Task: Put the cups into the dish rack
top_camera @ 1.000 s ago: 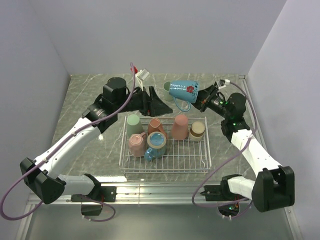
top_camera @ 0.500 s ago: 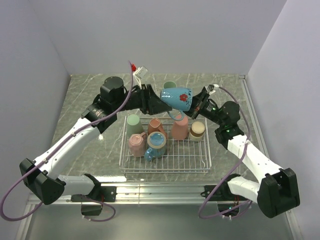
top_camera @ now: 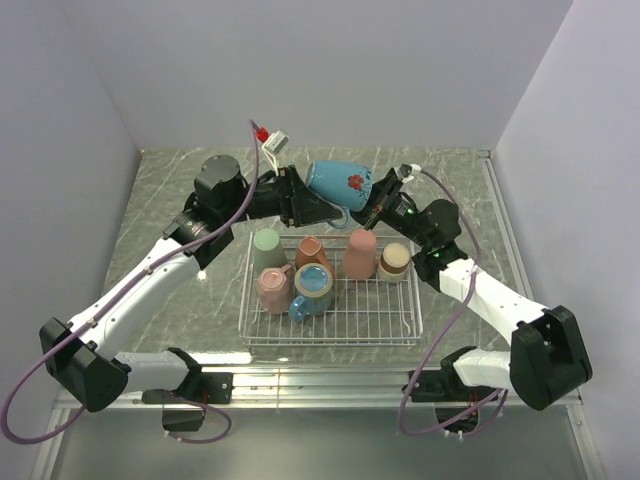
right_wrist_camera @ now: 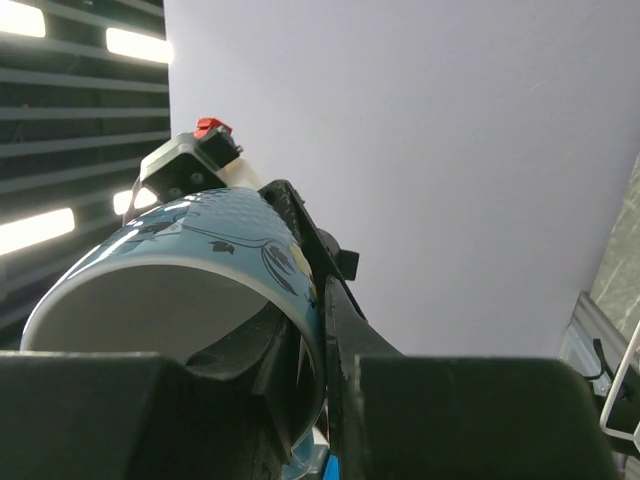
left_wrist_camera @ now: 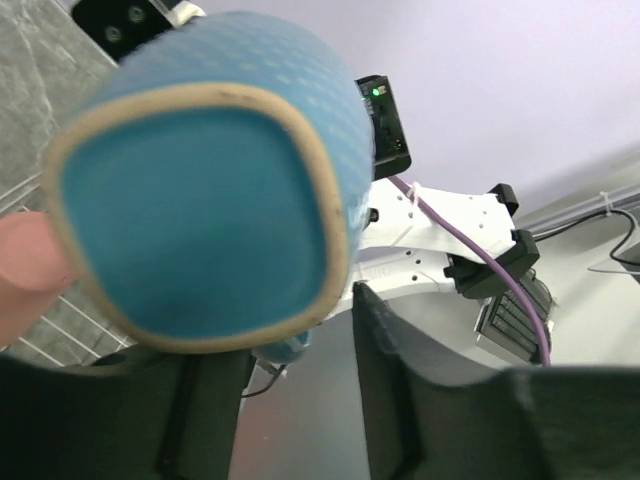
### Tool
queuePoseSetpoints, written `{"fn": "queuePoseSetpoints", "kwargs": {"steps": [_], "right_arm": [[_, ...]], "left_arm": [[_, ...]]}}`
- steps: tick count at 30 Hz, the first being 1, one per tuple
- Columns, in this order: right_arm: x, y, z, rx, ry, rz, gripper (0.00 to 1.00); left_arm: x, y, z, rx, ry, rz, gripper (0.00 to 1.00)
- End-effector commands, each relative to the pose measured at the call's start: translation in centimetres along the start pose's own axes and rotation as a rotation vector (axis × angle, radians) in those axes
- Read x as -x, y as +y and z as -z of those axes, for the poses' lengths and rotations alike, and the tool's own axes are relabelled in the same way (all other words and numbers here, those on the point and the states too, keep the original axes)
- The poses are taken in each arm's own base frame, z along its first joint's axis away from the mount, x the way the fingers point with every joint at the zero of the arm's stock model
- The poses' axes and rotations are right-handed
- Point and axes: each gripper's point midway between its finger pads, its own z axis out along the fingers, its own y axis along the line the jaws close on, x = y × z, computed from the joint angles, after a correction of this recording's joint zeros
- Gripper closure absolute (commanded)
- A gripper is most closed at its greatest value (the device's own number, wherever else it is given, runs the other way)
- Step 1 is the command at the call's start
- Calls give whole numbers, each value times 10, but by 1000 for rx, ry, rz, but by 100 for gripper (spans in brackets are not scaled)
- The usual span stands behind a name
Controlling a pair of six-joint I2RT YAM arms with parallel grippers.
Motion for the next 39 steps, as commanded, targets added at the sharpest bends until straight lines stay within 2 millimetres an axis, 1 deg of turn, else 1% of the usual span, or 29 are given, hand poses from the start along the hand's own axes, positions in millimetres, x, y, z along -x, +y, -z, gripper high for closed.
{"fn": "queuePoseSetpoints", "kwargs": {"steps": [1,3,4,6,8,9,13,14,16,17,18,19,20,21,22,23,24,25,26,28,29,30,31,32,34,36,37,38,39], "right_arm": [[-29,25,-4,84,110,69,100],[-30,23,-6,82,116,73,100],[-29,24,-7,84,117,75,100],[-29,24,-10,84,129,80,100],[-29,23,-12,81,134,84,100],[-29,23,-13,77,138,92,100],[-31,22,-15,51,170,139,100],[-32,24,-15,43,173,162,100],[-22,13,-15,-49,158,226,97],[-20,12,-11,-76,153,318,89],[-15,1,-6,-163,143,303,65],[-8,4,2,-181,116,338,53],[-4,1,8,-208,109,351,45],[2,-12,18,-262,98,355,39],[12,-10,30,-272,61,370,37],[17,-14,39,-288,49,380,36],[21,-28,51,-336,33,357,35],[23,-27,62,-346,18,371,35],[40,-38,81,-410,-23,379,35],[52,-43,100,-495,-74,423,34],[58,-47,109,-555,-75,520,34],[63,-49,117,-647,-117,523,34],[62,-47,121,-660,-118,541,34],[63,-48,123,-672,-118,566,34],[73,-48,137,-758,-187,576,34],[76,-49,148,-822,-218,582,35],[82,-50,155,-865,-264,588,35],[82,-52,159,-883,-271,583,36],[82,-52,162,-890,-281,583,36]], "left_arm": [[10,-24,-6,-115,-27,-67,50],[9,-20,-8,-111,-22,-60,52],[10,-19,-9,-105,-25,-61,56],[11,-17,-10,-94,-28,-62,72],[16,-14,-11,-73,-43,-60,93],[16,-10,-14,-61,-37,-55,100],[21,11,-24,26,-28,-45,100],[15,21,-24,73,-3,-25,100],[21,28,-25,115,-14,-68,100],[20,32,-23,149,-5,-65,100],[22,38,-22,180,-13,-92,100],[22,42,-20,204,-12,-103,100],[21,46,-19,224,-9,-111,100],[17,53,-15,260,4,-120,100],[14,57,-15,274,17,-125,100],[11,63,-15,292,28,-125,100],[2,71,-14,320,62,-126,100],[-5,73,-16,334,80,-135,100],[-10,77,-19,353,99,-153,100],[-27,77,-24,381,143,-165,100],[-32,79,-26,388,157,-167,100],[-36,80,-27,389,160,-159,100],[-38,78,-31,371,155,-160,100],[-42,81,-30,380,159,-151,100],[-48,82,-34,383,170,-152,100],[-54,92,-36,428,191,-182,100],[-64,92,-41,434,219,-200,100],[-71,102,-41,482,250,-226,100],[-78,105,-44,495,274,-239,100]]}}
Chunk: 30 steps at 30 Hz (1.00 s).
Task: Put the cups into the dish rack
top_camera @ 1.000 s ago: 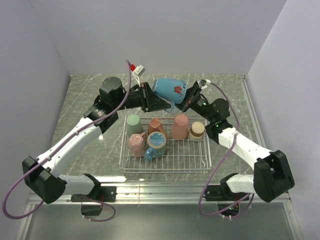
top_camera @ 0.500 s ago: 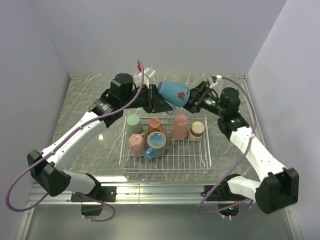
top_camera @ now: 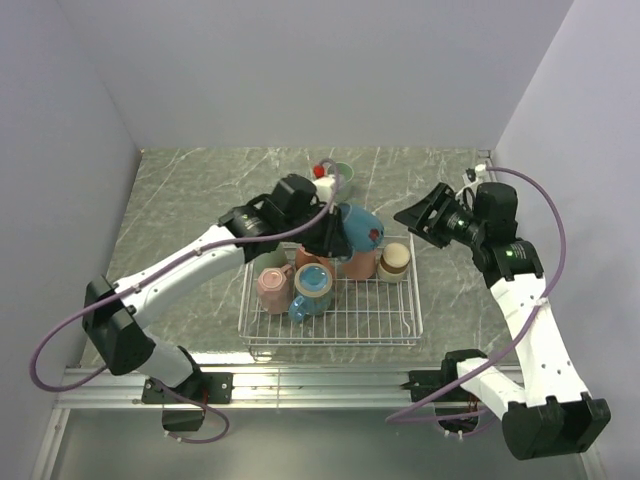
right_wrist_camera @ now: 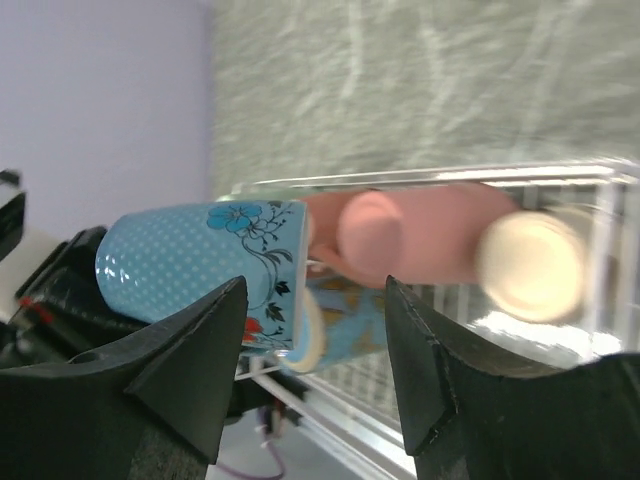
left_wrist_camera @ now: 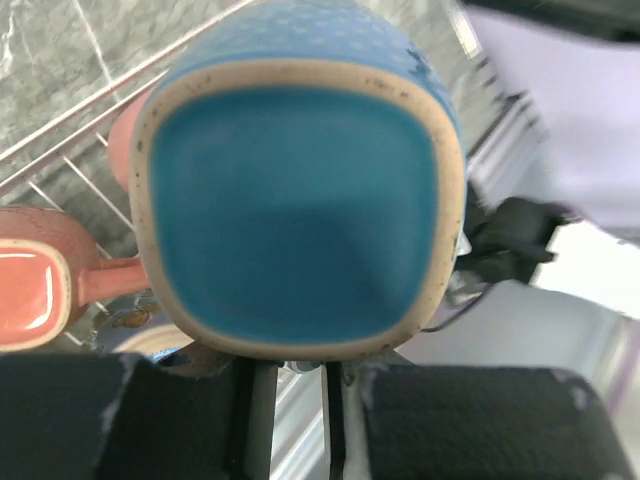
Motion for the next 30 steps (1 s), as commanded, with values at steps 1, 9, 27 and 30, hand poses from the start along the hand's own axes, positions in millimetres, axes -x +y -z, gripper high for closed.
{"fn": "queuePoseSetpoints", "kwargs": {"steps": [1,9,27,30], "right_arm": [[7,-19,20,-134,-66,49,36],[6,-26,30,-153,-116,20,39],[-1,-29,33,-151,-113,20,39],[-5,-32,30,-147,-100,10,40]], "left_arm": [[5,-16,-10,29,-22,-140,100],[-57,-18,-37,71,126,-212,100],[-132,14,-52,242,272,-321,100],[-143,24,-57,280,305,-331,100]]}}
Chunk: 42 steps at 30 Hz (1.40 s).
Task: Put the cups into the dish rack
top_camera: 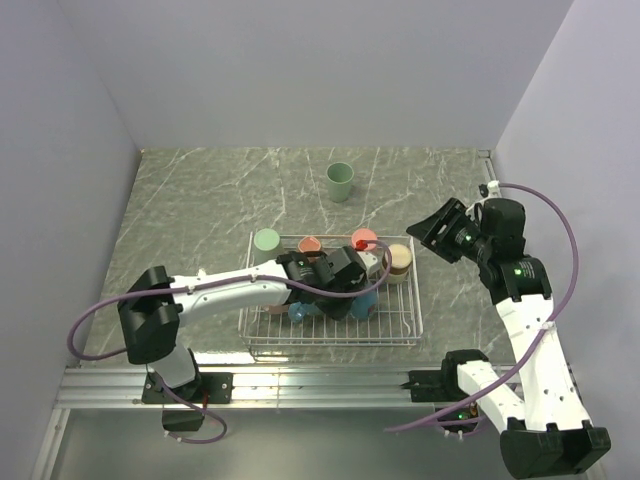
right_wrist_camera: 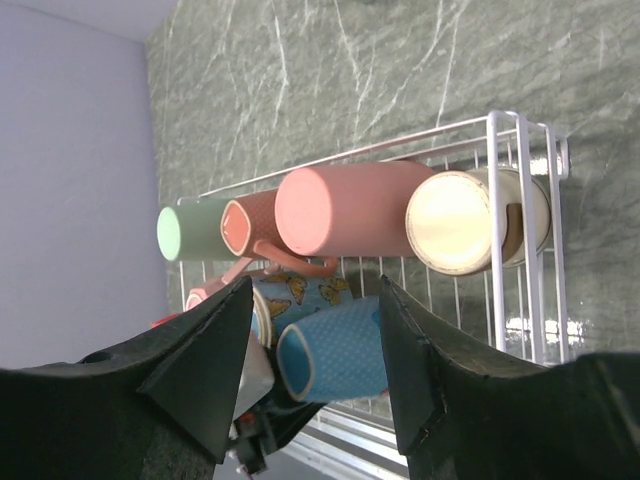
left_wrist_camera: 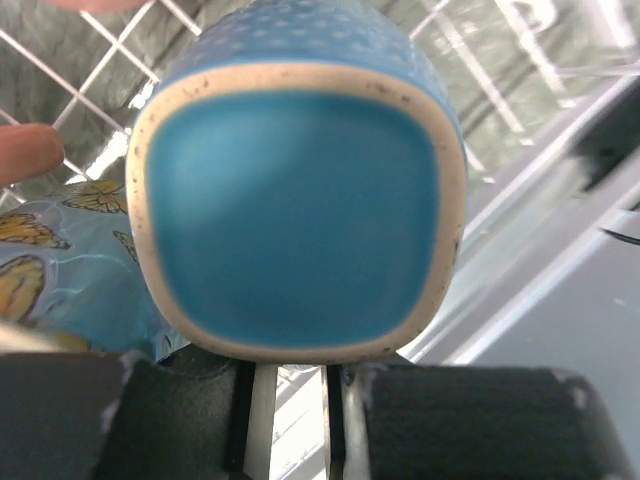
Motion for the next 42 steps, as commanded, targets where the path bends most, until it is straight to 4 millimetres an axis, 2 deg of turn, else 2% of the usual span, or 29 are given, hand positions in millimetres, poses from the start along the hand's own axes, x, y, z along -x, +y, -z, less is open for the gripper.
{"fn": "queuePoseSetpoints", "kwargs": {"steps": [1,4,13,15,16,19,20,22,23,24,29,35,38,41,42], "right_arm": [[2,0,1,14,-19,3,40],[-1,0,-3,20,-1,-6,41],[5,2,-2,14,-9,11,41],[4,2,-2,13,-9,10,41],[3,1,-2,12,-9,9,41],[1,-1,0,9,-13,9,41],[0,-2,1,7,-13,10,41],[0,-3,2,6,-17,14,41],[0,-3,4,2,-20,15,41],[0,-3,4,1,-18,19,41],[1,-4,6,-7,-26,32,41],[3,-4,6,-10,-32,45,41],[12,-1,8,-18,-55,63,41],[21,5,8,-21,-70,87,41],[24,8,8,-15,-73,99,41]], "left_arm": [[8,1,-6,31,-44,-22,100],[-3,2,-14,45,-18,-27,100],[-19,4,-18,69,10,-8,100],[-22,3,-19,73,18,-9,94],[-24,3,-19,72,23,-11,85],[-25,1,-18,71,26,-10,70],[-25,1,-16,75,28,-10,58],[-22,-1,-13,73,22,-17,48],[-22,-1,-11,79,22,-20,38],[-22,0,-9,85,26,-24,36],[-8,-7,3,125,30,-64,29],[14,-32,24,61,1,-70,25],[29,-42,41,33,-28,-59,20],[51,-48,70,13,-110,-37,17],[64,-49,86,4,-161,-20,16]]}}
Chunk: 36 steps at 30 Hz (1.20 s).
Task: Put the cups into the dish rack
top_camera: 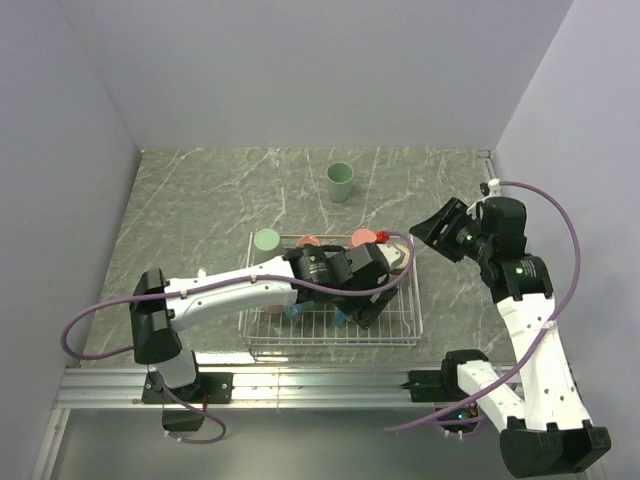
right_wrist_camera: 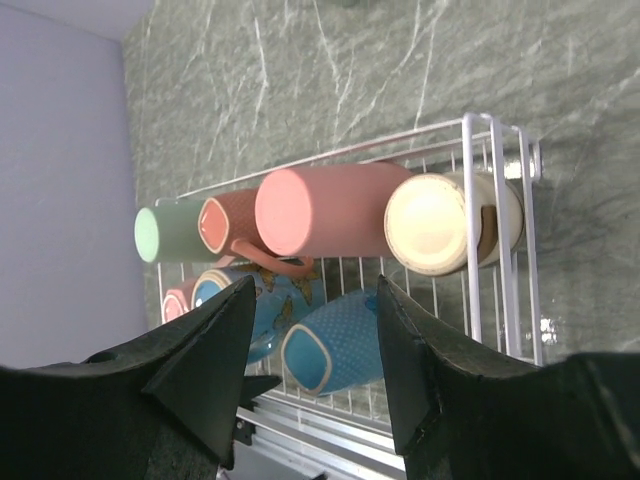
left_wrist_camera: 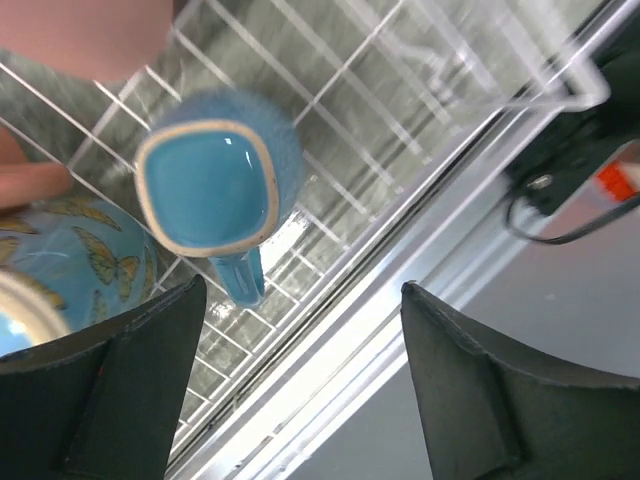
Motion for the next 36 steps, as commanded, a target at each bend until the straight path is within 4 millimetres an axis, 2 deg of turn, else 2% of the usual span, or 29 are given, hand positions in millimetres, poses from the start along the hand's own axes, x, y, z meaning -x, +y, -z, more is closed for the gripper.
{"fn": "queuePoseSetpoints", "kwargs": {"steps": [1,4,5,7,8,10,11,12,13,14,15,16,17,18,19,20,21,22,23,24,25,26,27,28,29,30,31,33,36], "right_arm": [[29,21,10,33,-80,69,41],[41,31,11,44,-101,87,41],[44,31,10,42,-104,90,41],[47,38,8,72,-108,97,40],[44,41,-1,94,-67,92,39],[42,50,-19,123,-2,81,38],[42,54,-26,129,19,84,37],[49,67,-28,141,15,105,37],[40,67,-49,107,81,114,36],[41,69,-59,85,96,144,35],[55,83,-62,84,71,171,34],[47,73,-88,25,140,165,34],[44,77,-97,19,170,184,34],[56,91,-102,33,159,196,34],[47,78,-124,-25,227,186,34],[46,80,-133,-38,240,205,34],[58,89,-137,-38,215,217,34],[55,81,-156,-68,237,216,34],[56,81,-165,-72,240,217,33],[64,89,-171,-55,223,222,33],[60,80,-191,-82,254,216,33],[60,79,-200,-88,262,222,33],[70,91,-205,-70,238,233,33],[61,77,-226,-112,281,228,33],[61,76,-235,-121,287,233,33],[71,87,-238,-101,259,242,33],[62,78,-254,-121,291,235,33],[65,81,-264,-110,280,226,33],[63,74,-284,-124,274,210,33]], "left_arm": [[40,-3,54,-31,-144,47,14],[70,22,83,-32,-236,119,12],[82,48,88,-6,-261,167,13],[93,71,98,-6,-291,198,15],[100,98,101,36,-304,240,16],[107,125,113,91,-323,274,16],[113,147,120,129,-345,314,17],[113,158,124,152,-353,340,17],[114,176,129,177,-366,380,17],[111,184,130,190,-367,401,17],[110,193,137,216,-387,435,16],[107,200,139,239,-391,459,15],[100,213,139,274,-383,495,15],[96,216,145,284,-395,522,14],[91,222,147,293,-395,542,13],[81,224,142,297,-375,553,13],[77,222,150,291,-392,563,13],[72,223,151,291,-395,572,13],[62,224,146,293,-380,585,12],[58,221,153,284,-403,598,12],[53,221,153,284,-400,609,12],[43,221,148,288,-381,623,12],[40,219,153,279,-397,640,12],[37,219,153,281,-395,650,12],[30,218,150,280,-380,661,12],[28,216,153,274,-391,675,12],[25,216,153,274,-388,684,13],[19,215,154,273,-390,700,12],[15,214,151,274,-382,715,13]]}}
